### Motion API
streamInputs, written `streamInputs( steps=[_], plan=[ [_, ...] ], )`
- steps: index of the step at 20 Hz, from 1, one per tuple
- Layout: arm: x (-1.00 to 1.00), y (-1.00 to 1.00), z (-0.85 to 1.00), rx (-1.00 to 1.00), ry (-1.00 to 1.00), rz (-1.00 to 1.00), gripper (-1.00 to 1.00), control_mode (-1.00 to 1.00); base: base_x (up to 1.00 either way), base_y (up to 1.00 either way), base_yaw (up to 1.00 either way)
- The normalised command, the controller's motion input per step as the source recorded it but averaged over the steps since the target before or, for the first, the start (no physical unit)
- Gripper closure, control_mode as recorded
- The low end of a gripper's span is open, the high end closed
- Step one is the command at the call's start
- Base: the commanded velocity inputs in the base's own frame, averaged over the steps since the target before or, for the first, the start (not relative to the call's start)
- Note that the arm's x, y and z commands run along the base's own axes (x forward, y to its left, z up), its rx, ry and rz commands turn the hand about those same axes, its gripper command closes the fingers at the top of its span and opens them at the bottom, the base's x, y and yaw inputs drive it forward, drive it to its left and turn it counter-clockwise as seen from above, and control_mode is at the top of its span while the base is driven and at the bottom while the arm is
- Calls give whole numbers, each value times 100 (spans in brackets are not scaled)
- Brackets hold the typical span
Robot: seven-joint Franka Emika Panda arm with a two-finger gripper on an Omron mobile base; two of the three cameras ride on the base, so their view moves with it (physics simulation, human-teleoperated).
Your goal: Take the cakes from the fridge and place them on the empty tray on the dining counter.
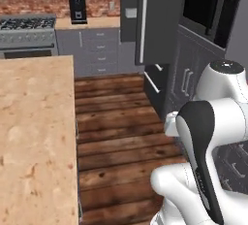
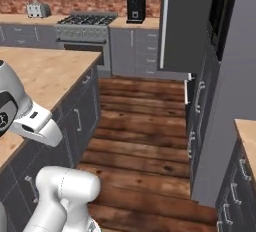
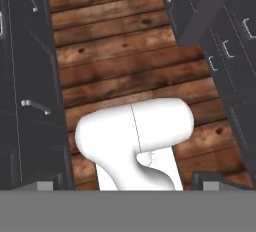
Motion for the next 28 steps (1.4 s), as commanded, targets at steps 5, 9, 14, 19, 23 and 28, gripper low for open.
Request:
streamInputs(
  steps=[5, 9, 14, 19, 23, 28],
  plan=[
    [0, 0, 0, 0, 0, 0, -100, 100, 100, -25, 3],
    [0, 0, 0, 0, 0, 0, -100, 100, 100, -23, 3],
    [0, 0, 0, 0, 0, 0, -100, 100, 100, -21, 3],
    [0, 0, 0, 0, 0, 0, -100, 100, 100, -20, 3],
    [0, 0, 0, 0, 0, 0, -100, 100, 100, -14, 2],
    [0, 0, 0, 0, 0, 0, -100, 100, 100, -6, 2]
  ],
)
